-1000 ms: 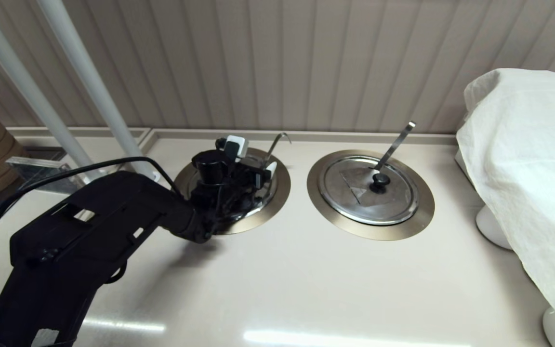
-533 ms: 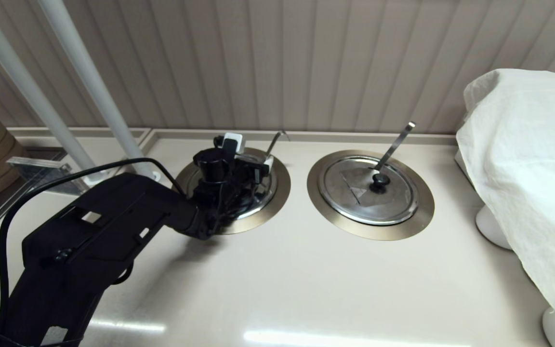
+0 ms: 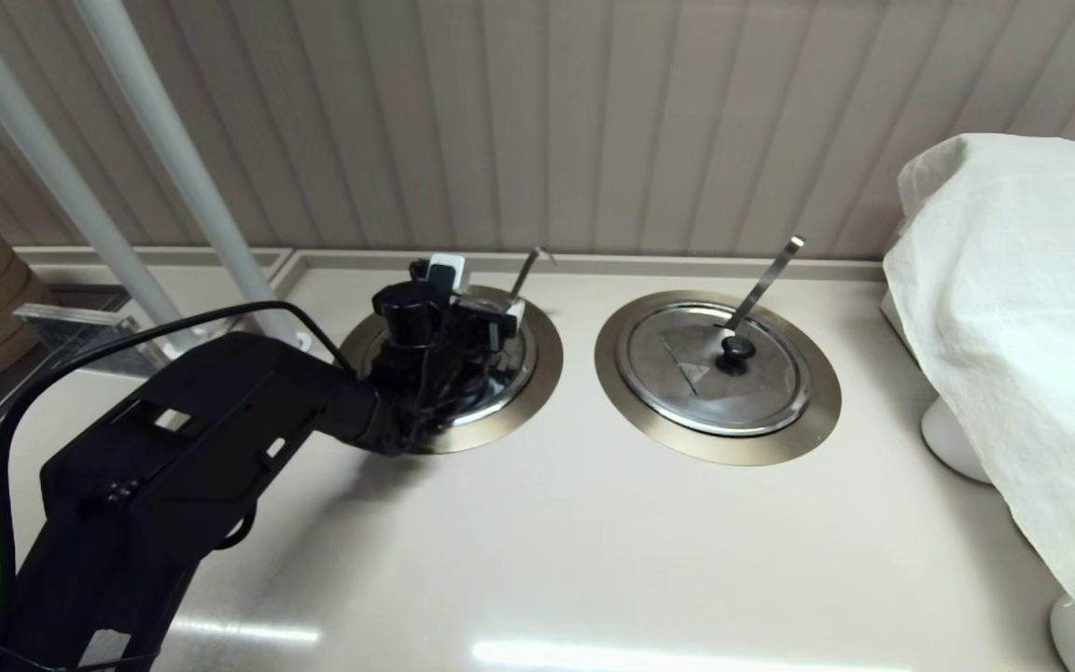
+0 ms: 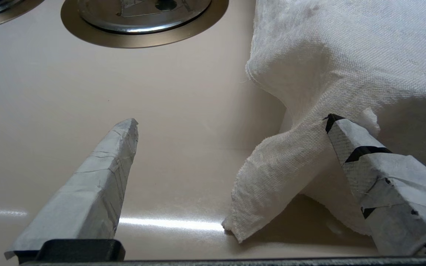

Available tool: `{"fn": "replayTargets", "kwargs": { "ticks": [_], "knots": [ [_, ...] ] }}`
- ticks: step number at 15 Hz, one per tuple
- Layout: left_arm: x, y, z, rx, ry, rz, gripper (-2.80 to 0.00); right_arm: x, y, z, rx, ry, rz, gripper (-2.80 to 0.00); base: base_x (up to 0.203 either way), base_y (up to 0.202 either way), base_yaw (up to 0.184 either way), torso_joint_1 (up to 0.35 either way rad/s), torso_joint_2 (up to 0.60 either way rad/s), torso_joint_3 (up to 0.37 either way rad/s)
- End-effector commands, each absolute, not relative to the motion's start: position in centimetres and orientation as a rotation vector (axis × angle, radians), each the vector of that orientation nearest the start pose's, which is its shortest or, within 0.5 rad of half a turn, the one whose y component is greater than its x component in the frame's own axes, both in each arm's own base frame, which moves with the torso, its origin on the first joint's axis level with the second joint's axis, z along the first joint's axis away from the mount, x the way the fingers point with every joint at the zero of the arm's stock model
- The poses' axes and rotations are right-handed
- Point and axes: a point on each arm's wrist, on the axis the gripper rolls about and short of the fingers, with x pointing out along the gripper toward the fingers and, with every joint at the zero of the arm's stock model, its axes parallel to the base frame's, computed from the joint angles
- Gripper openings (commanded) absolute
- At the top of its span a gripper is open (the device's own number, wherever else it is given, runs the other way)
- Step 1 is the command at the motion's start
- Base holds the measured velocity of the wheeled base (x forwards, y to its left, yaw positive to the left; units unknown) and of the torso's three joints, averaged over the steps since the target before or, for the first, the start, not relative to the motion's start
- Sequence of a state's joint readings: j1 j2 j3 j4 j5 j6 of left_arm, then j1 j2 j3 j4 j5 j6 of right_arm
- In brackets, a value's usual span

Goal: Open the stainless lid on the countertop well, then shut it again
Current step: Put the spoon in the groove

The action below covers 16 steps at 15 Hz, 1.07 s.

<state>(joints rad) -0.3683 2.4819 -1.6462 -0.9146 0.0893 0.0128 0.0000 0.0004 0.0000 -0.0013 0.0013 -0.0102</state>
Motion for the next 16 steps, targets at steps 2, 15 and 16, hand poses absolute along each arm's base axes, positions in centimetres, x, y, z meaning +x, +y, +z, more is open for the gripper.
{"fn": "replayTargets", "kwargs": {
  "ticks": [2,15,16],
  "knots": [
    [48.3,-18.3,12.2,-0.045,-0.087,-0.236,0.0,-2.3,0.0,7.6,-0.011,0.0,0.002,0.0,0.0,0.0,0.0,0.0,0.0,0.0],
    [50.0,-18.3,12.4,-0.056,-0.094,-0.133,0.0,-2.3,0.0,7.6,-0.011,-0.001,0.002,0.0,0.0,0.0,0.0,0.0,0.0,0.0],
    [50.0,-18.2,12.5,-0.056,-0.091,-0.132,0.0,-2.3,0.0,7.6,-0.011,0.0,0.002,0.0,0.0,0.0,0.0,0.0,0.0,0.0]
  ]
}}
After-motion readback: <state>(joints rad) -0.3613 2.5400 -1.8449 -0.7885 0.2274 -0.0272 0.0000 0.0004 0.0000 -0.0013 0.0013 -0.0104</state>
